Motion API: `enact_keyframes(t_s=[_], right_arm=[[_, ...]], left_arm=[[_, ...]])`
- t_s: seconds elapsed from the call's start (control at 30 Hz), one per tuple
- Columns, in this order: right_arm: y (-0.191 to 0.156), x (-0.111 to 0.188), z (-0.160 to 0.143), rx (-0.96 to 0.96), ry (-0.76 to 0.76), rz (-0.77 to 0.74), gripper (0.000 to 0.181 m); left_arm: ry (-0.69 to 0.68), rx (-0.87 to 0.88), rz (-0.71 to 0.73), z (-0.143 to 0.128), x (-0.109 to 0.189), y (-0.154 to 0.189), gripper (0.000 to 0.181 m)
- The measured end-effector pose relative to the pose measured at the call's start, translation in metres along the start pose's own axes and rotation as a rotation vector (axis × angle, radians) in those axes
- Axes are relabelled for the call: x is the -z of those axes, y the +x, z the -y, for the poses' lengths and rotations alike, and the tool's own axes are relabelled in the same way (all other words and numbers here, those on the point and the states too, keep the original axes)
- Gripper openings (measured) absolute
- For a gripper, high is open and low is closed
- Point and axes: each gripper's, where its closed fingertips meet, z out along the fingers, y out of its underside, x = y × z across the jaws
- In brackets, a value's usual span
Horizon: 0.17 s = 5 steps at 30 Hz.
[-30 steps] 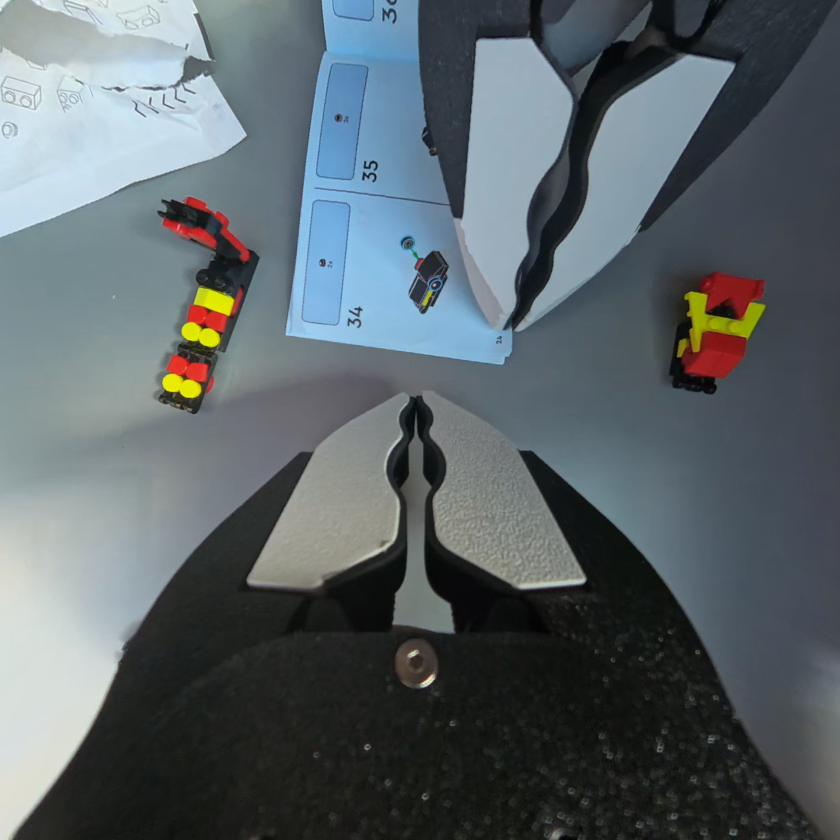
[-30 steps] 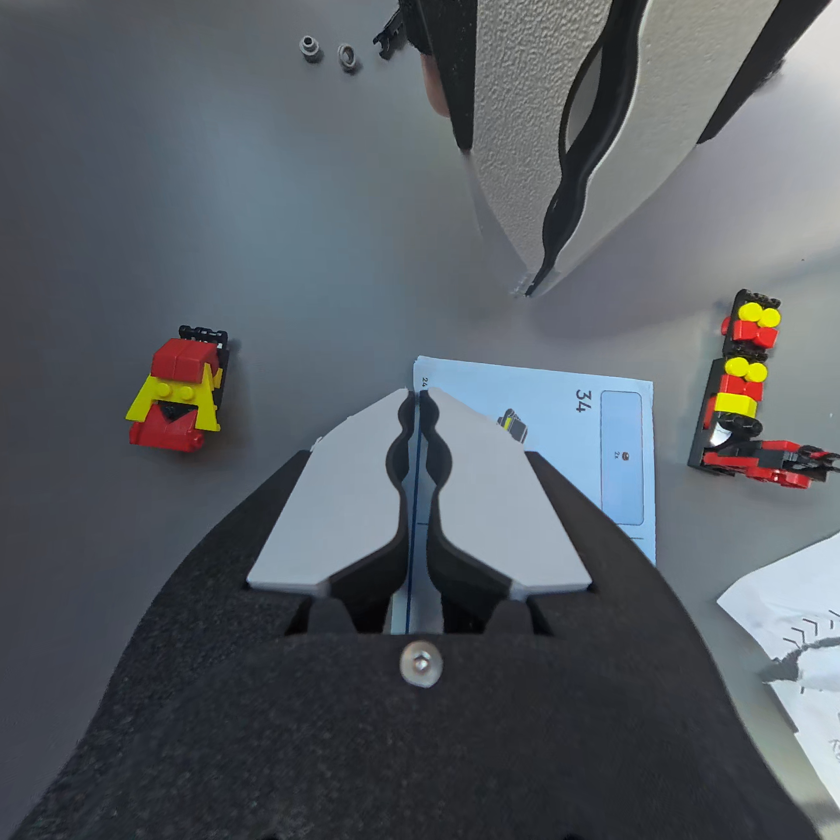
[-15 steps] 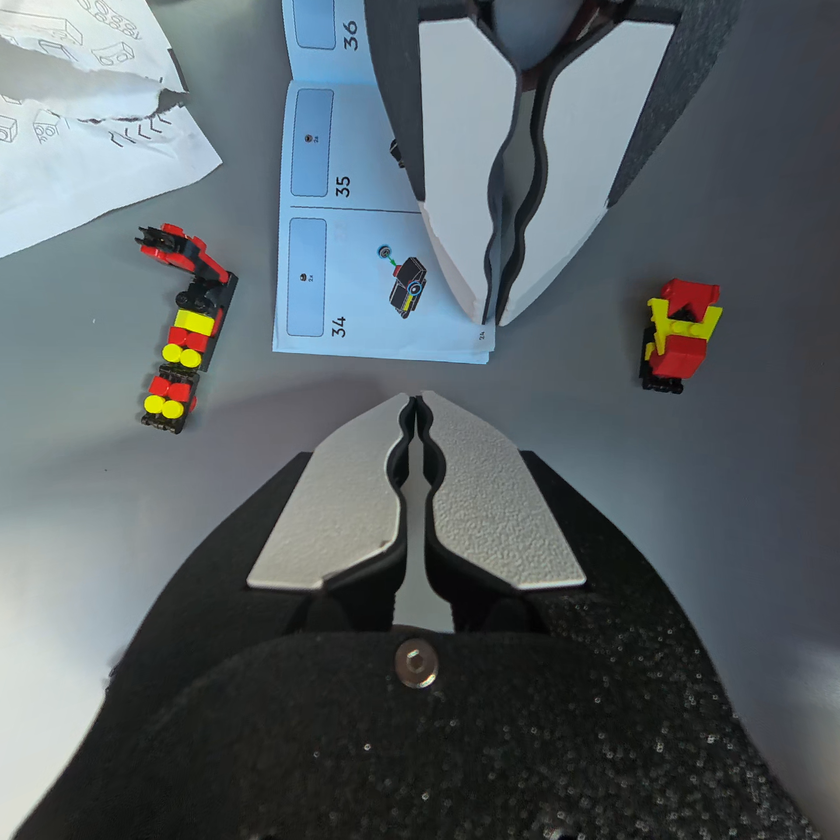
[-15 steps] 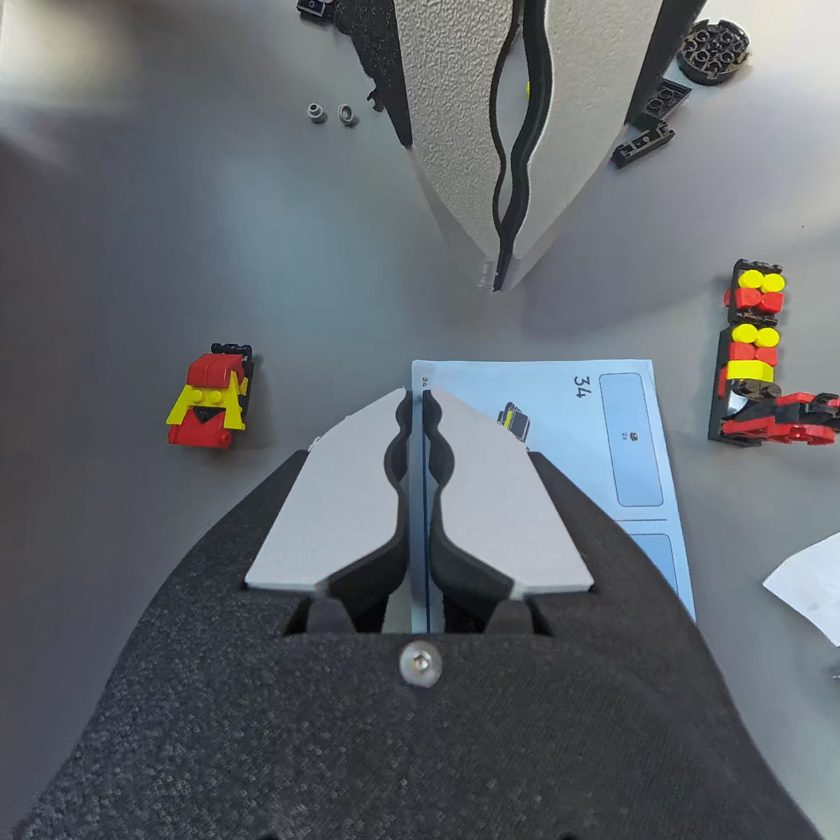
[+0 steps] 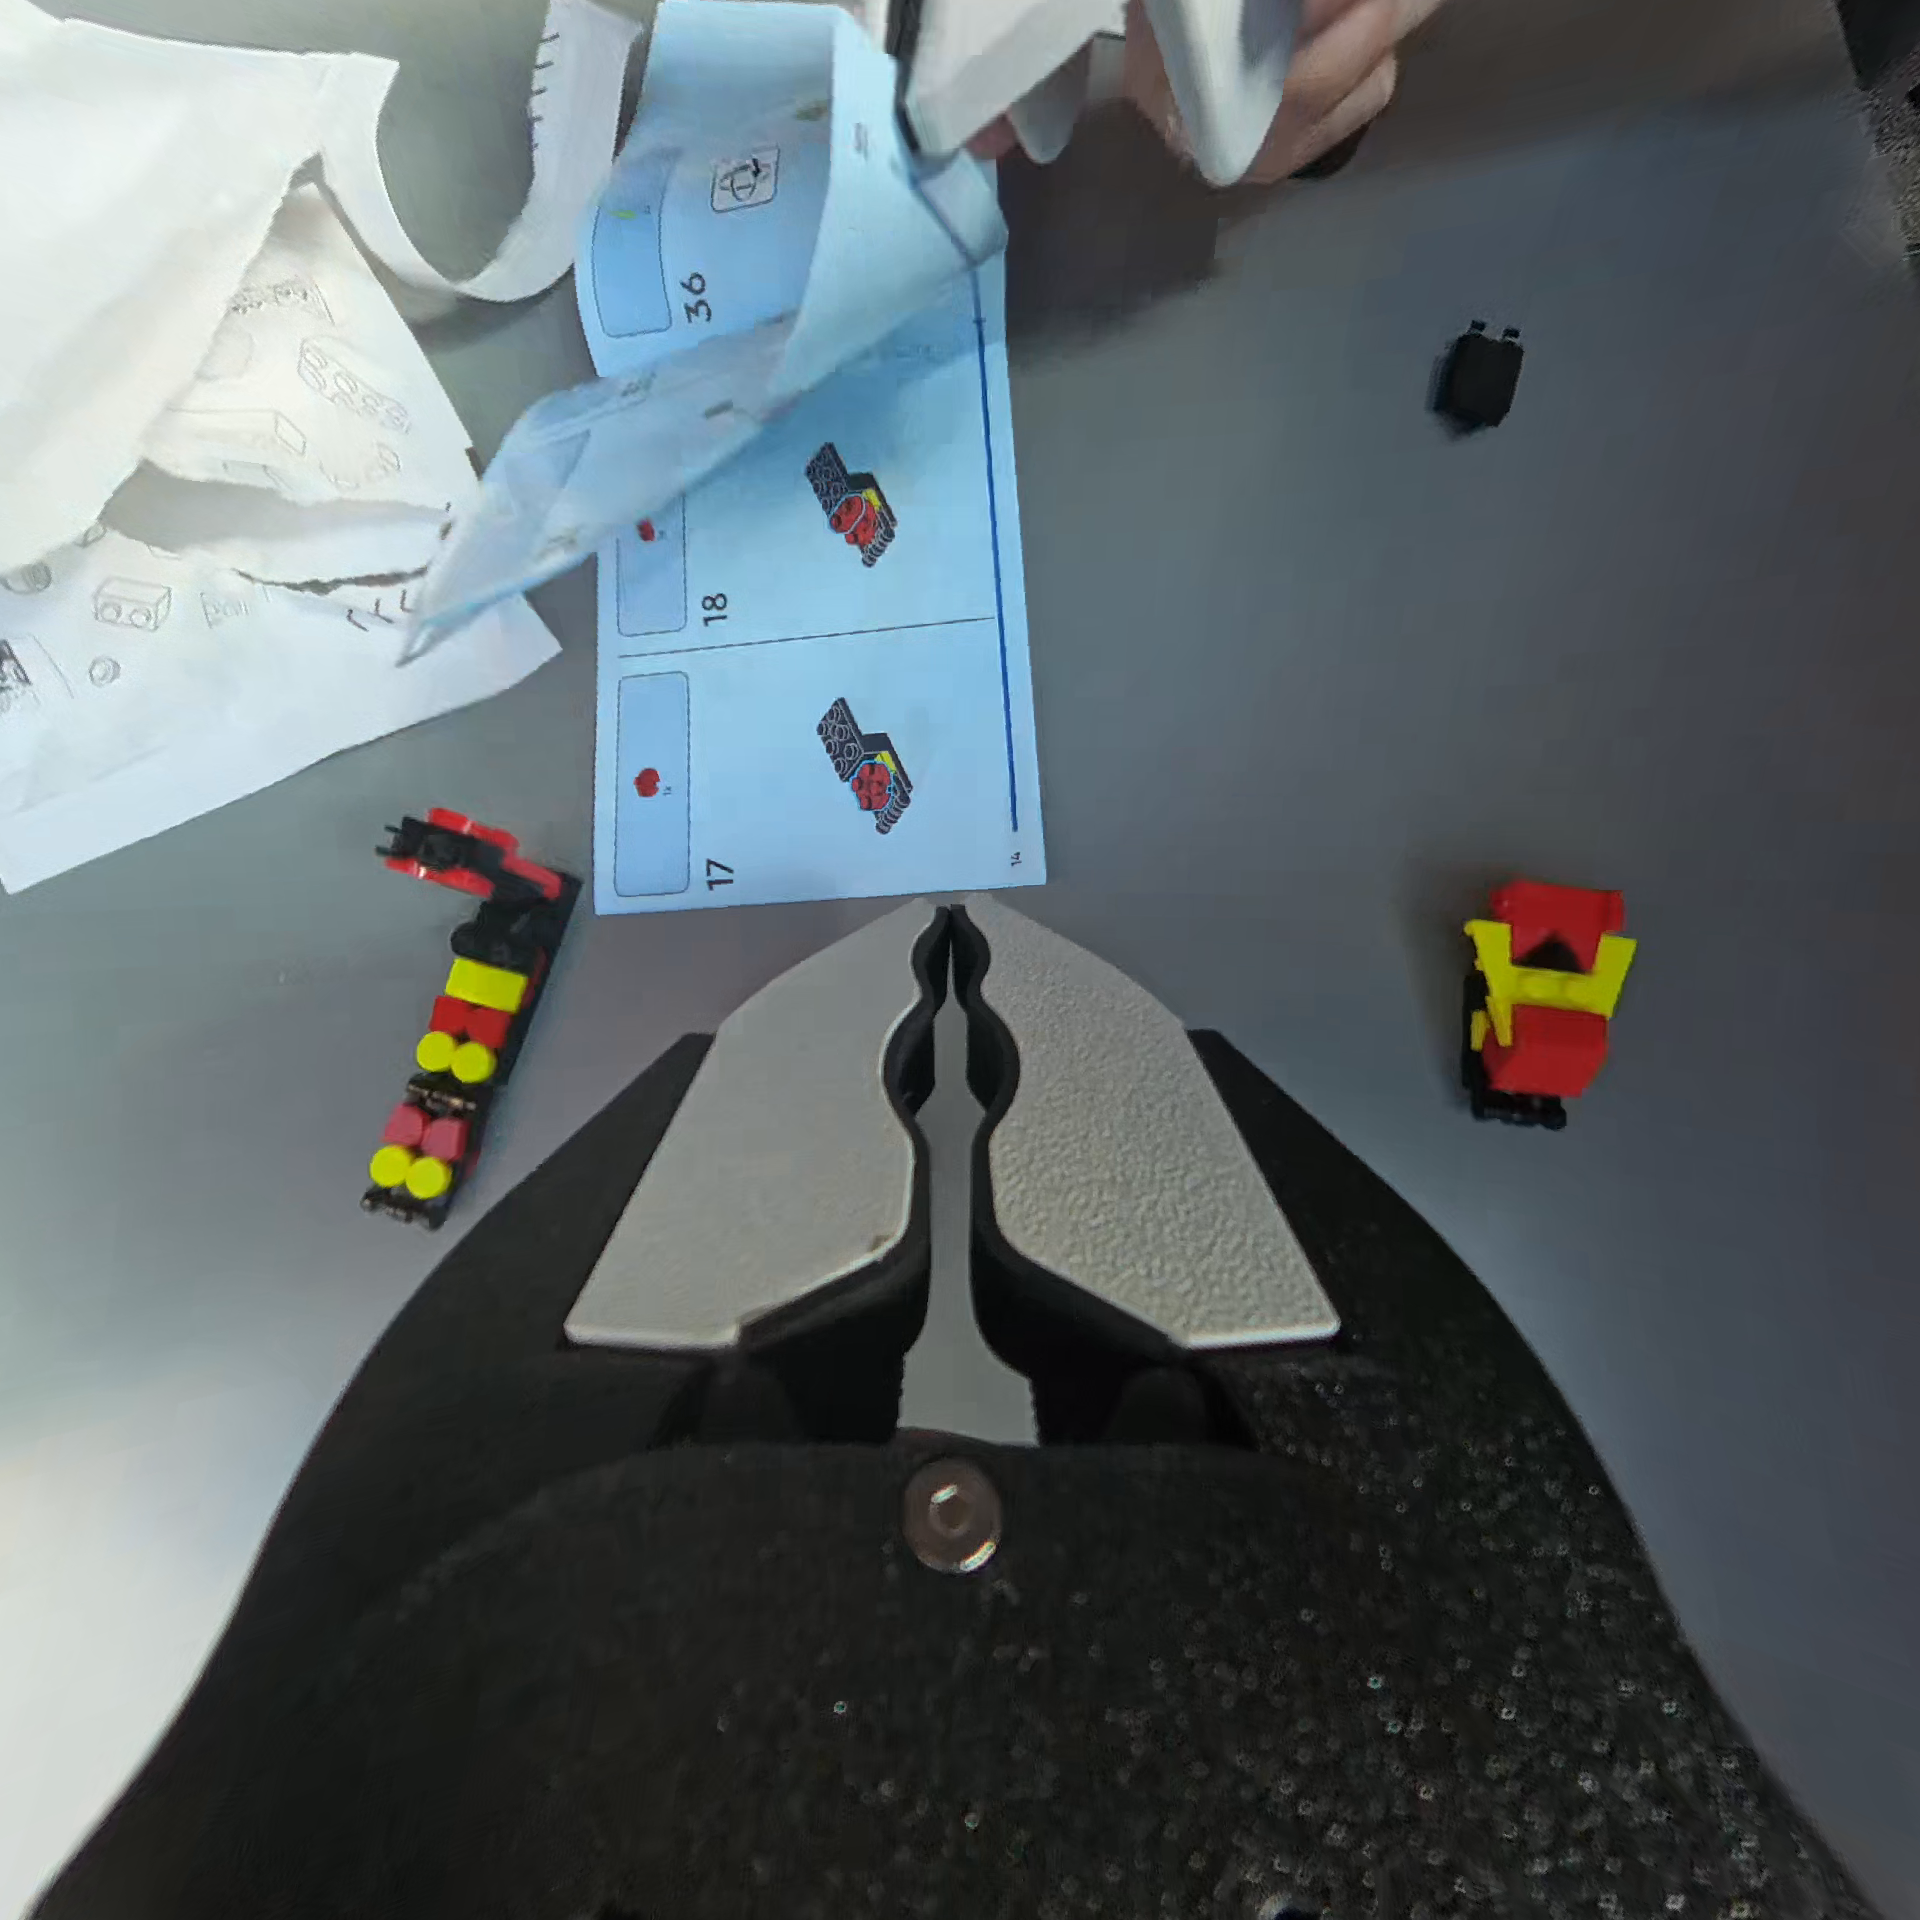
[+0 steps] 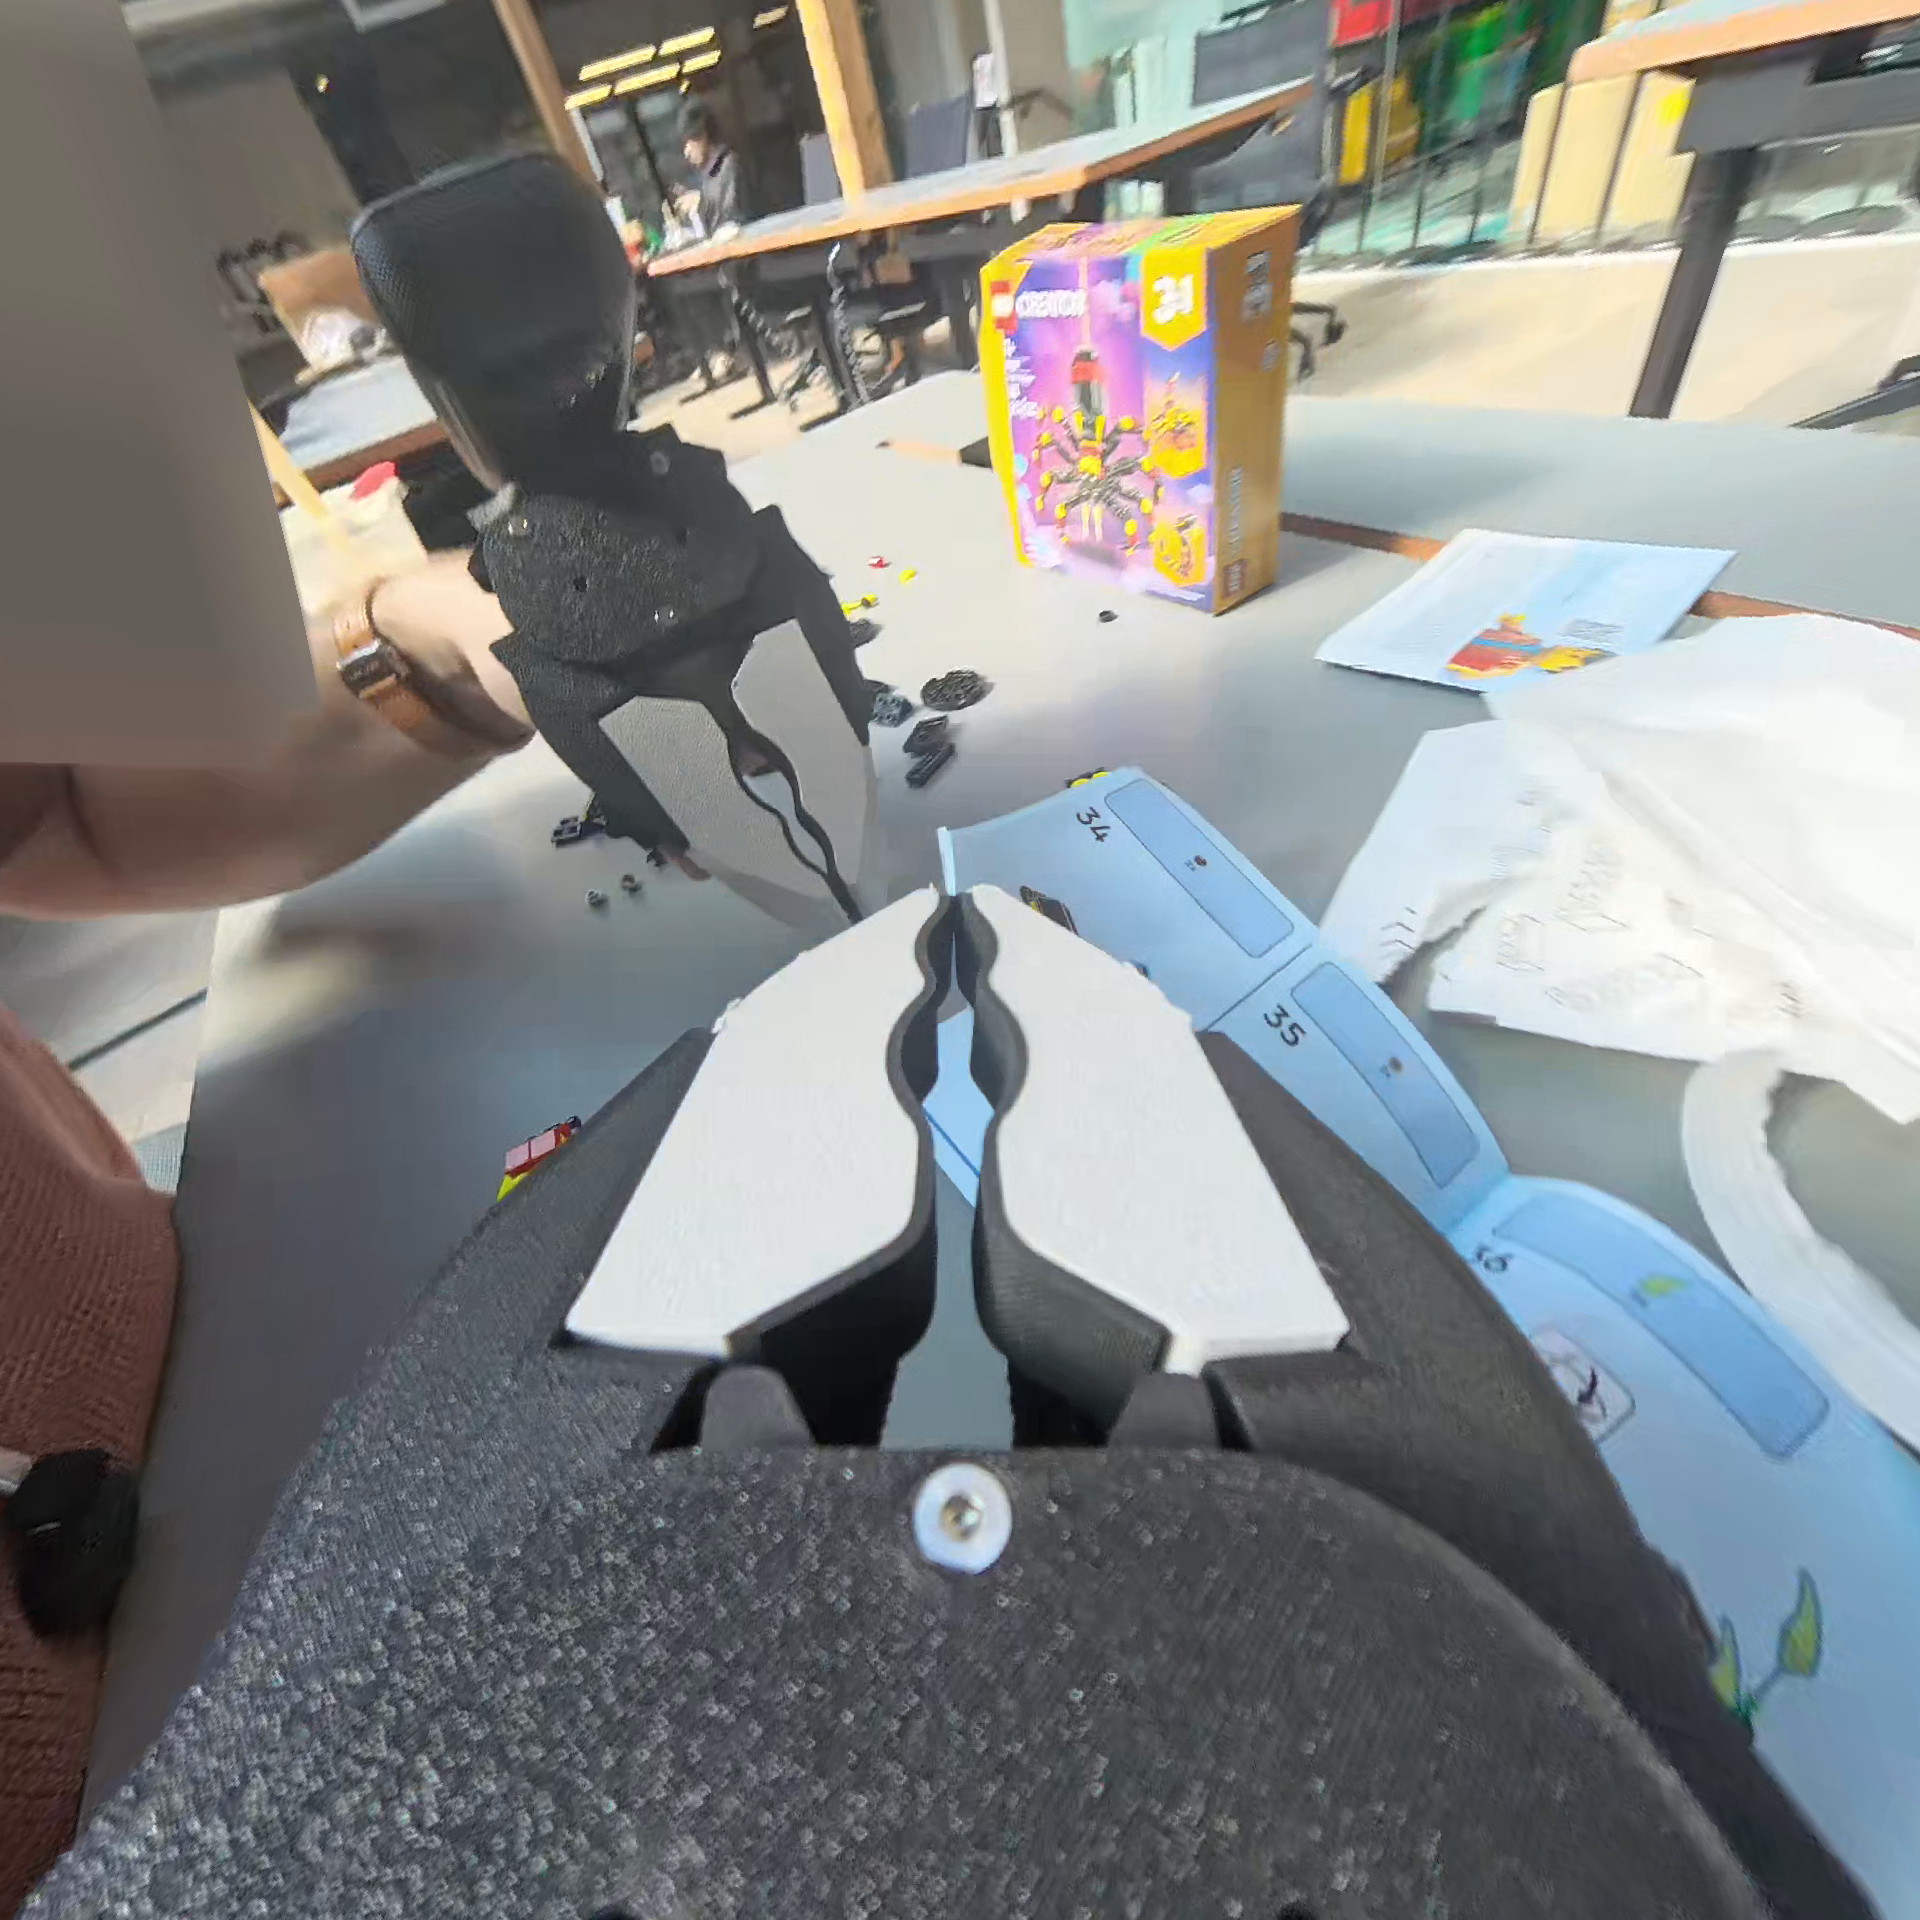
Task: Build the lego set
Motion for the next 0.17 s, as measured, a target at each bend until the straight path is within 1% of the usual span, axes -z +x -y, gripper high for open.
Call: enact_keyframes(t_s=[0.1,0.17], right_arm=[[0.015,0.031,0.001,-0.075,0.121,-0.106,0.0],[0.02,0.045,0.005,-0.113,0.191,-0.143,0.0]], left_arm=[[-0.018,-0.037,0.014,0.017,-0.029,-0.004,0.0],[-0.05,-0.058,0.023,0.026,-0.045,-0.01,0.0]])
